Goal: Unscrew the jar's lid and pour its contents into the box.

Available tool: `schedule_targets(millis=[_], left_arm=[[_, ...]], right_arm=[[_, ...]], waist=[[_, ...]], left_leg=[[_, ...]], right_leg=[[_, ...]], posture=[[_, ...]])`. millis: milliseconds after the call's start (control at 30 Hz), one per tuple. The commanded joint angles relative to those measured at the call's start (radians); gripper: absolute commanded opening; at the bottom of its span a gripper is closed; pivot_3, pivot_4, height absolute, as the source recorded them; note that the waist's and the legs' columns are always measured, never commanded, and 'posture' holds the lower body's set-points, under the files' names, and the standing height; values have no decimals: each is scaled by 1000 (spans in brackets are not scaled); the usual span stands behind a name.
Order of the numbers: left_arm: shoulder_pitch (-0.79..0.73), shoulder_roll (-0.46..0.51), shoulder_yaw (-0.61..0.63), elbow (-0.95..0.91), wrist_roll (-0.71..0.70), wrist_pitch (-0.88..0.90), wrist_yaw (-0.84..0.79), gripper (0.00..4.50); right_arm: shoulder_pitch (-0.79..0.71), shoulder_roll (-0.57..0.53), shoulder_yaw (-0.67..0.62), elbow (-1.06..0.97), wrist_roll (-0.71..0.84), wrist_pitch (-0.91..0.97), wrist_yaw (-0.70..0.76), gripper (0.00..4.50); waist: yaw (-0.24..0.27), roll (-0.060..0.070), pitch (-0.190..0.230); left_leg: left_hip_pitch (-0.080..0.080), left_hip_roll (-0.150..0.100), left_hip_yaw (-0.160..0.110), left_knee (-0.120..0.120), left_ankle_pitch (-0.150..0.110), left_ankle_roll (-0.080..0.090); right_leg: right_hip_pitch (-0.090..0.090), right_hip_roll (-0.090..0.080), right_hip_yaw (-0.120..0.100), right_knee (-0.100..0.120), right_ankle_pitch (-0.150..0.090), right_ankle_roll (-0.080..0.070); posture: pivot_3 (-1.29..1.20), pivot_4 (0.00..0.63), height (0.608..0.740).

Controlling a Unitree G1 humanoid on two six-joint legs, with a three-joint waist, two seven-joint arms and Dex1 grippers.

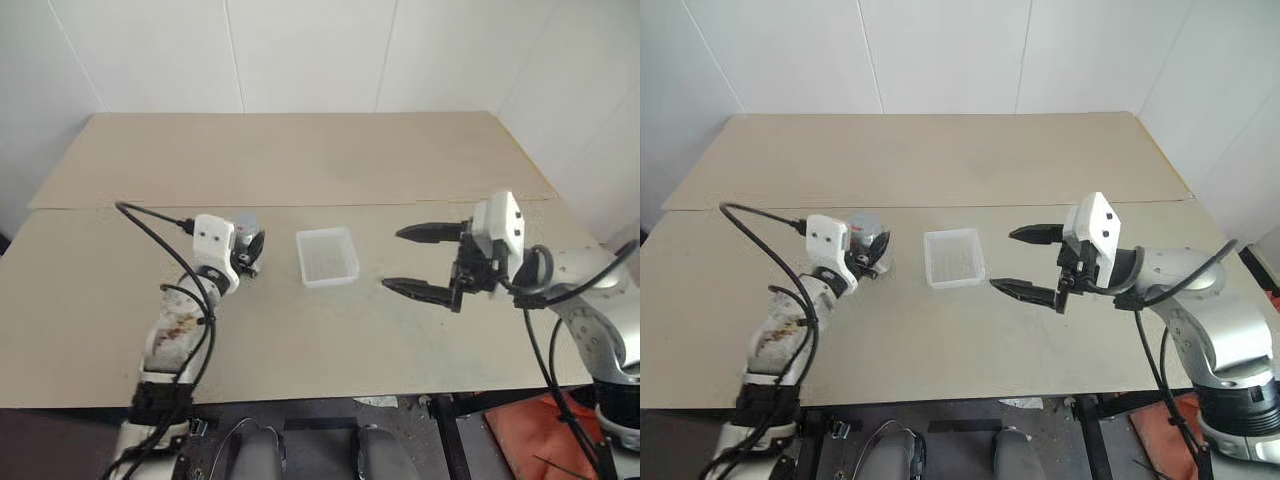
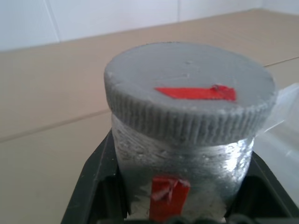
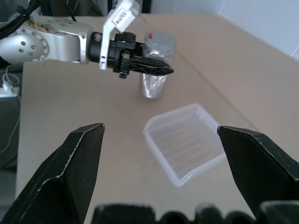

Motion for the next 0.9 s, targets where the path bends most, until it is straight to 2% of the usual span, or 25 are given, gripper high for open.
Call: schedule_targets(millis=[33,133,233,533,900], left_arm=[[-62,148,48,-75,-177,85,-264,1955],[-114,272,43,-5,-252,81,-489,1955],[-183,310,8,69,-275,61,-630,1955],[-309,216,-115,197,-234,-38,-813,1955],[-377,161,-163,288,-190,-101,-890,1955]], right_arm=[[-86,69,11,-19,61,41,-66,4500],[-175,179,62,-7,69,118,-177,4500],[-249,255,101,18,61,168,-240,4500],[-403,315,151,91,63,267,-262,4500],[-462,352,238,163,-1,247,-221,4500]], waist=[[-2,0,0],[-7,0,0],[0,1,0],[7,1,0],[-1,1,0]], left_leg=[[0,0,0,0,0,0],[1,1,0,0,0,0],[1,0,1,0,0,0],[-6,0,0,3,0,0],[-6,0,-1,3,0,0]], right_leg=[[0,0,0,0,0,0],[0,1,0,0,0,0],[0,1,0,1,0,0],[-3,0,-2,-1,0,0],[-4,1,-2,0,0,0]], posture=[[0,150,740],[0,150,740],[0,150,740],[0,150,740],[0,150,740]])
